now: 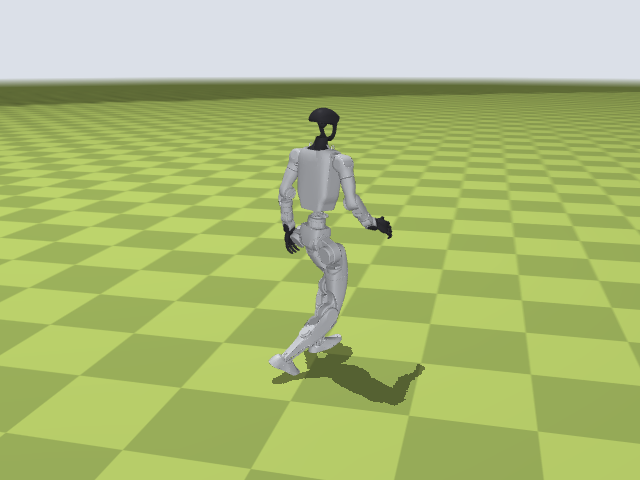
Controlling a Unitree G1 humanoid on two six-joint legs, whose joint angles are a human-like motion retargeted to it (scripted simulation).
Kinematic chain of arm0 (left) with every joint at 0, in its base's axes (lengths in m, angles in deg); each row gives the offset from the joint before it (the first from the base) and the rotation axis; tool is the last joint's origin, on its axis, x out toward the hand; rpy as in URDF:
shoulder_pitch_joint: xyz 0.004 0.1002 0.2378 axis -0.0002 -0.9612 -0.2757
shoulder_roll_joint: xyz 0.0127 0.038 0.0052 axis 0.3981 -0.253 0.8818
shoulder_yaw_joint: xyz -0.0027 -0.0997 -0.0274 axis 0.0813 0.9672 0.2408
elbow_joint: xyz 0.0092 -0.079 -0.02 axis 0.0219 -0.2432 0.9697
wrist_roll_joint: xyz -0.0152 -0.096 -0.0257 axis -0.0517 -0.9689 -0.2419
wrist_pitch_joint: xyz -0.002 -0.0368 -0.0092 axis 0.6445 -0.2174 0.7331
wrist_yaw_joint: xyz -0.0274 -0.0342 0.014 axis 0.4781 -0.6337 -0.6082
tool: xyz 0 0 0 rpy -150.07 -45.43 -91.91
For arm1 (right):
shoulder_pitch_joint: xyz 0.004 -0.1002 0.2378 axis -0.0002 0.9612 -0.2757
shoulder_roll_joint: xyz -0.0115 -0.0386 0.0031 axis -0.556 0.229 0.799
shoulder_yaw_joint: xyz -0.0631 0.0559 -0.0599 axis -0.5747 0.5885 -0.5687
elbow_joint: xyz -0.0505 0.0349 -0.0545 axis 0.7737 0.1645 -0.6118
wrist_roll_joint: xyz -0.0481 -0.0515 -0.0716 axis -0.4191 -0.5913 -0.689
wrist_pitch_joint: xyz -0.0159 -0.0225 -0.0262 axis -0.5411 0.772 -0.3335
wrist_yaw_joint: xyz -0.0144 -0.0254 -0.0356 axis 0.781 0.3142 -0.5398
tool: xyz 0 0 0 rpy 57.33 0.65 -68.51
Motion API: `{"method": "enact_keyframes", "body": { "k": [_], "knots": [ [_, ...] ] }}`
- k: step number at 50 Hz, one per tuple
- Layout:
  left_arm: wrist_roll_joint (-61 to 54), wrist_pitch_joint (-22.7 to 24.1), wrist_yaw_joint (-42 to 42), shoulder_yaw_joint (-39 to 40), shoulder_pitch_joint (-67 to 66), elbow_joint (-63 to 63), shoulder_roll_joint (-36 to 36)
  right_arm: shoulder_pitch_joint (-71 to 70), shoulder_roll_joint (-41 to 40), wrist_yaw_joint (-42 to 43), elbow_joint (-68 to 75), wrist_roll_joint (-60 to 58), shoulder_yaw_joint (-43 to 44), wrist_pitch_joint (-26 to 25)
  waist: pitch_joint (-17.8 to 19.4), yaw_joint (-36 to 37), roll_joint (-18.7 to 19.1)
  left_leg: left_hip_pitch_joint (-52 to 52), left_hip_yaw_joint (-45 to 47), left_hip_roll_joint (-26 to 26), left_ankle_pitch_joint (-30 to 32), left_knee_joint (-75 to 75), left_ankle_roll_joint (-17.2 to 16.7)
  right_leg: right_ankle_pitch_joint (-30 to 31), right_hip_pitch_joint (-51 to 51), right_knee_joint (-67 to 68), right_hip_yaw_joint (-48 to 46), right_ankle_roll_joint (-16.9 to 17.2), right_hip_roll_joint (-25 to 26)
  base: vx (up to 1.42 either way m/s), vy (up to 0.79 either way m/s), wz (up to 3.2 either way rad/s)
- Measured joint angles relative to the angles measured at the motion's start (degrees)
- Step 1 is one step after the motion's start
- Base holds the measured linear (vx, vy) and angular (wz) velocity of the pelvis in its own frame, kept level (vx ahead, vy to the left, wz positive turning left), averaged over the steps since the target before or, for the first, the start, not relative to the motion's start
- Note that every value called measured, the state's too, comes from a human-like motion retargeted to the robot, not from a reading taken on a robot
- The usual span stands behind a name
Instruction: Run
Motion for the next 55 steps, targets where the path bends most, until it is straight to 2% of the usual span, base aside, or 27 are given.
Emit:
{"method": "enact_keyframes", "body": {
  "k": [3,5,8,12,15,17,20,25,27,30,32,35,38,40,43,45,47,49,50,52,55],
  "knots": [
    [0.73,0.41,2.92,-0.88,4.91,1.53,-0.09,2.54,-2.89,-1.88,8.56,0.12,-1.17,-1.01,-0.72,-2.3,-2.03,3.35,-0.59,-1.66,-2.19,0.01,2.17,7.99,-8.59,17.02,-0.46,0.0,-2.18,-0.02,0.0,0.14],
    [0.58,0.77,5.19,-2.17,9.69,3.61,-0.25,3.58,-4.2,-2.62,15.45,0.09,-1.13,-1.71,-0.5,-4.43,-2.72,7.75,-1.31,-3.05,-3.21,-2.96,3.2,6.78,-14.92,25.34,0.34,0.0,-5.31,0.0,0.12,0.32],
    [-0.42,1.5,7.65,-3.63,17.04,8.43,-0.31,5.53,-4.48,-3.21,23.8,0.13,-0.11,-2.69,0.5,-7.18,-1.73,17.59,-3.09,-2.71,-3.53,-11.16,2.34,-0.54,-23.69,28.64,0.18,-3.27,-8.44,0.01,0.06,0.14],
    [-2.06,3.24,8.33,-4.45,24.12,17.16,0.54,9.2,-2.52,-3.68,28.91,2.06,2.14,-4.07,1.41,-9.89,1.7,29.97,-5.07,0.29,-1.63,-22.65,-0.87,-7.25,-32.79,18.78,-2.04,-6.43,-8.08,0.0,0.0,0.0],
    [-2.45,5.15,8.42,-5.21,26.9,23.45,1.87,11.42,-0.63,-2.6,29.59,4.03,4.51,-4.52,1.44,-11.3,4.64,36.89,-5.37,3.38,0.49,-28.33,-3.67,-9.73,-36.62,4.87,-2.68,-6.25,-4.04,0.0,0.0,0.0],
    [-2.1,6.2,8.54,-5.66,27.03,26.26,2.57,12.21,0.21,-1.15,28.94,4.78,6.05,-4.33,1.28,-11.71,6.19,38.88,-4.82,5.2,0.44,-26.77,-5.27,-10.74,-37.2,-2.93,-1.84,-6.14,-0.62,0.02,-0.05,-0.11],
    [-2.09,6.88,7.94,-6.25,25.13,28.07,2.75,12.81,0.95,1.33,26.87,5.36,7.56,-3.53,1.11,-11.62,7.16,39.56,-4.28,6.59,-0.16,-17.0,-7.32,-11.9,-36.13,-4.19,-1.05,-7.54,2.24,0.0,-0.06,-0.13],
    [-0.88,3.41,5.22,-6.07,15.98,21.66,-0.25,9.96,1.02,6.29,17.92,5.2,8.96,-1.61,2.51,-9.39,12.25,30.49,-1.63,14.38,4.99,18.6,-10.94,-14.91,-30.28,1.43,-3.73,-13.57,8.71,-0.04,-0.05,-0.12],
    [0.16,1.1,3.84,-5.27,12.51,16.3,-1.89,7.38,1.14,8.18,11.89,3.78,8.41,-1.12,2.24,-7.59,14.15,22.43,-0.51,18.28,4.48,31.47,-9.46,-16.73,-27.83,0.37,-4.67,-15.36,10.72,-0.03,-0.02,-0.03],
    [1.22,-1.42,2.0,-3.46,7.41,9.45,-2.82,3.05,1.26,9.57,2.77,1.49,7.04,-0.24,1.58,-3.97,13.99,10.0,0.94,20.68,-1.33,40.53,-5.04,-18.14,-22.16,-4.56,-3.84,-15.43,11.74,0.0,0.0,0.0],
    [0.56,-1.8,0.87,-1.7,3.82,7.26,-2.22,0.26,1.31,9.52,-2.32,0.68,6.26,0.39,1.29,-1.68,12.79,3.12,1.71,20.18,-5.06,38.07,-2.79,-17.21,-17.11,-9.4,-2.67,-14.17,11.75,0.0,0.0,0.0],
    [-1.61,-1.34,-0.3,0.82,-1.05,5.93,-0.71,-3.05,1.48,8.27,-8.22,0.71,5.21,1.42,1.07,0.91,10.37,-3.52,3.08,17.1,-7.78,24.77,-1.16,-14.56,-8.99,-16.18,-1.17,-11.23,10.59,0.0,0.0,0.0],
    [-3.15,-0.83,-0.57,2.55,-3.52,4.72,0.3,-4.25,1.73,6.2,-10.87,1.04,3.85,2.03,-0.04,1.81,6.97,-5.54,3.19,10.2,-6.53,3.6,-1.56,-11.54,-3.38,-19.06,-0.69,-7.41,7.26,0.0,0.0,0.0],
    [-3.67,-0.8,-0.37,3.38,-3.93,4.03,0.59,-4.01,1.56,4.69,-10.41,0.71,2.81,1.92,-0.95,1.63,4.42,-4.83,2.56,5.58,-4.62,-6.52,-1.24,-9.97,-1.54,-16.78,-0.26,-4.94,4.67,0.01,0.04,0.2],
    [-3.05,-0.62,1.04,3.48,-3.18,3.14,0.47,-0.78,0.21,2.31,-5.44,-0.13,0.6,0.79,-1.78,0.87,1.68,-4.01,1.79,1.52,-3.05,-3.32,0.72,-6.39,-0.59,-6.76,1.32,-1.44,2.47,-0.01,0.02,0.23],
    [-2.28,-0.48,2.78,3.34,-1.15,3.08,0.39,1.53,-1.43,0.66,0.34,-0.39,-0.82,-0.27,-1.97,-0.15,-0.61,-2.36,1.28,-0.9,-3.06,-0.07,2.42,-1.12,-1.92,3.12,1.73,0.0,1.6,-0.01,-0.05,0.29],
    [-1.71,-0.29,4.93,2.68,2.55,4.28,0.38,3.22,-3.39,-0.55,7.76,-0.38,-1.83,-1.44,-1.75,-1.47,-2.0,0.35,0.68,-1.88,-4.64,1.6,3.82,4.17,-6.4,14.54,0.81,0.0,0.42,-0.02,-0.03,0.21],
    [-1.85,0.02,7.2,1.25,7.94,6.57,0.19,3.64,-4.83,-1.56,16.1,-0.47,-1.81,-2.07,-1.3,-3.25,-3.0,4.84,0.04,-3.23,-5.4,-1.02,4.65,4.64,-13.01,23.79,1.06,0.0,-2.99,-0.01,0.1,0.28],
    [-2.13,0.3,8.22,0.34,10.87,7.99,0.02,3.79,-5.22,-1.98,20.05,-0.6,-1.5,-2.26,-1.0,-4.3,-3.37,7.82,-0.44,-4.08,-5.42,-3.59,4.81,3.27,-16.45,27.25,1.65,0.0,-5.12,0.01,0.13,0.27],
    [-2.65,1.17,9.3,-1.3,15.74,11.66,-0.19,5.33,-4.72,-2.53,24.89,-0.6,-0.59,-2.75,-0.32,-6.1,-2.4,15.36,-1.91,-3.59,-5.1,-9.69,3.55,-1.34,-22.65,28.83,1.32,-2.42,-7.5,0.02,0.08,0.09],
    [-2.99,2.69,9.36,-2.87,21.27,17.96,-0.03,7.95,-2.71,-2.35,28.49,0.56,1.31,-3.26,0.51,-8.42,0.44,26.52,-3.8,-1.21,-3.18,-19.43,0.59,-7.25,-30.46,22.49,-0.69,-5.8,-8.5,0.0,0.0,0.0]
  ]
}}
